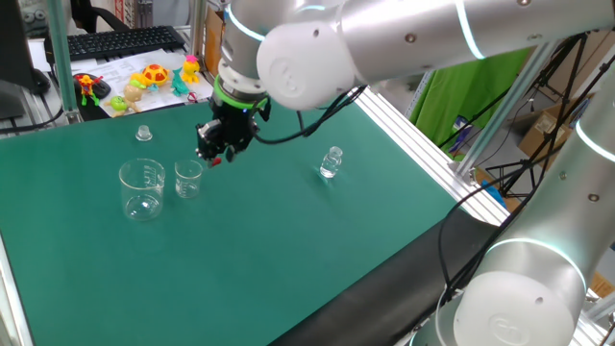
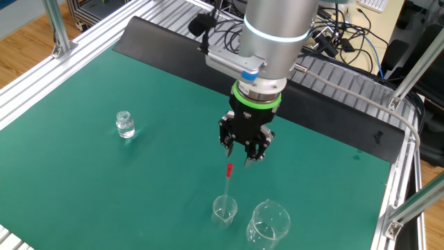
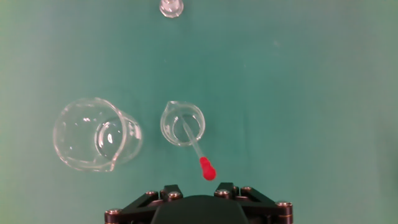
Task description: Transfer liquid using a dropper
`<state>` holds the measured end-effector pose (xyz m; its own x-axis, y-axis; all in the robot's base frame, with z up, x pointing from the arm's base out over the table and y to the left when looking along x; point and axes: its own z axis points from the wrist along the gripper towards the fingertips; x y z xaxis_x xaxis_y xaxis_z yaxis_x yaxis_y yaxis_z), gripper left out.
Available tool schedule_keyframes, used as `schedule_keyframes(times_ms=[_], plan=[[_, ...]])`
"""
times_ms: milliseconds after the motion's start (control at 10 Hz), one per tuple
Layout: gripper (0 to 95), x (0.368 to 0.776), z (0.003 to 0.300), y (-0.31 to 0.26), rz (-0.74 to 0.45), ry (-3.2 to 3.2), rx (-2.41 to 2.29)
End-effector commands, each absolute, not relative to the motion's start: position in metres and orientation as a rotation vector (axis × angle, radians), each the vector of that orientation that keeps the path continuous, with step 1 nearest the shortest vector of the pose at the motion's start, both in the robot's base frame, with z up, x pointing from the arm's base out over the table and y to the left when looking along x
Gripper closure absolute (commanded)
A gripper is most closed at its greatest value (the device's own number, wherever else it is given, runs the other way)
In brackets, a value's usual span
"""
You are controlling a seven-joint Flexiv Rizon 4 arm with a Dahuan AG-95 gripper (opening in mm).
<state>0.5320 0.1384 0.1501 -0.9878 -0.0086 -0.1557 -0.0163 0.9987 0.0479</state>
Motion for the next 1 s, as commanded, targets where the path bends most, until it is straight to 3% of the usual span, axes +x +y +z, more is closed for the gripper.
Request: schedule_keyframes(times_ms=[100, 400, 500, 1000], plan=[[76.0, 0.532, 0.1495, 0.1413, 0.074, 2.982, -0.013], [76.0, 0.5332, 0.1484, 0.147, 0.073, 2.979, -0.01], [57.0, 0.5358, 0.1495, 0.1476, 0.07, 2.979, -0.009], [57.0, 0.5411, 0.1486, 0.1475, 0.069, 2.98, -0.01]])
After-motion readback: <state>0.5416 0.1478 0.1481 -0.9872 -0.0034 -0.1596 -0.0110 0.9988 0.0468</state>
